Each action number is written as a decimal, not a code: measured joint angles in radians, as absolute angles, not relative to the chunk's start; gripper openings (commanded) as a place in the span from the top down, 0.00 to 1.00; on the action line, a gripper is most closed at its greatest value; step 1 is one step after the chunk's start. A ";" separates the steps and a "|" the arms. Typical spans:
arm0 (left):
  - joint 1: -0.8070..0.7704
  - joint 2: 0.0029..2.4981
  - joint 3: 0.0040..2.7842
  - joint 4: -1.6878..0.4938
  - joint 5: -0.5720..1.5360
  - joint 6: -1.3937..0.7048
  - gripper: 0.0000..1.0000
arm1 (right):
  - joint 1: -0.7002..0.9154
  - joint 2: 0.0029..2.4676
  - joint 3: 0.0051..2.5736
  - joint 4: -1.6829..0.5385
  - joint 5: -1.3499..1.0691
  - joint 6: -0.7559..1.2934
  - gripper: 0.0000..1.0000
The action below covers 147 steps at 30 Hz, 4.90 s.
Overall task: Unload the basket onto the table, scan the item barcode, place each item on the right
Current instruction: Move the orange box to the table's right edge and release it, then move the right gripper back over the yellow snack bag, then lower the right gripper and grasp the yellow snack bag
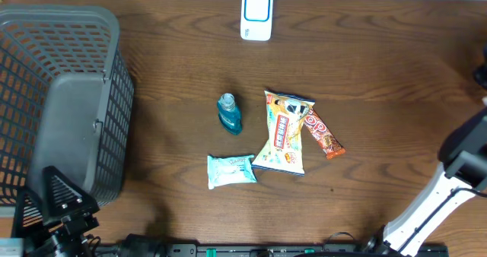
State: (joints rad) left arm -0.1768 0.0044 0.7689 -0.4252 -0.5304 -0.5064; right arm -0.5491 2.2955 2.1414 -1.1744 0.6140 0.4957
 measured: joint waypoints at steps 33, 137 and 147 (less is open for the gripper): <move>-0.177 0.004 0.769 -0.514 -0.314 -0.461 0.14 | -0.731 2.225 2.081 -1.200 0.196 0.435 0.01; -0.178 0.005 0.517 -0.762 0.099 -0.264 0.14 | 0.728 1.753 1.026 -0.678 0.400 0.655 0.99; -0.178 0.004 0.517 -0.808 0.099 -0.264 0.14 | 0.605 1.697 1.032 -0.737 0.242 0.619 0.99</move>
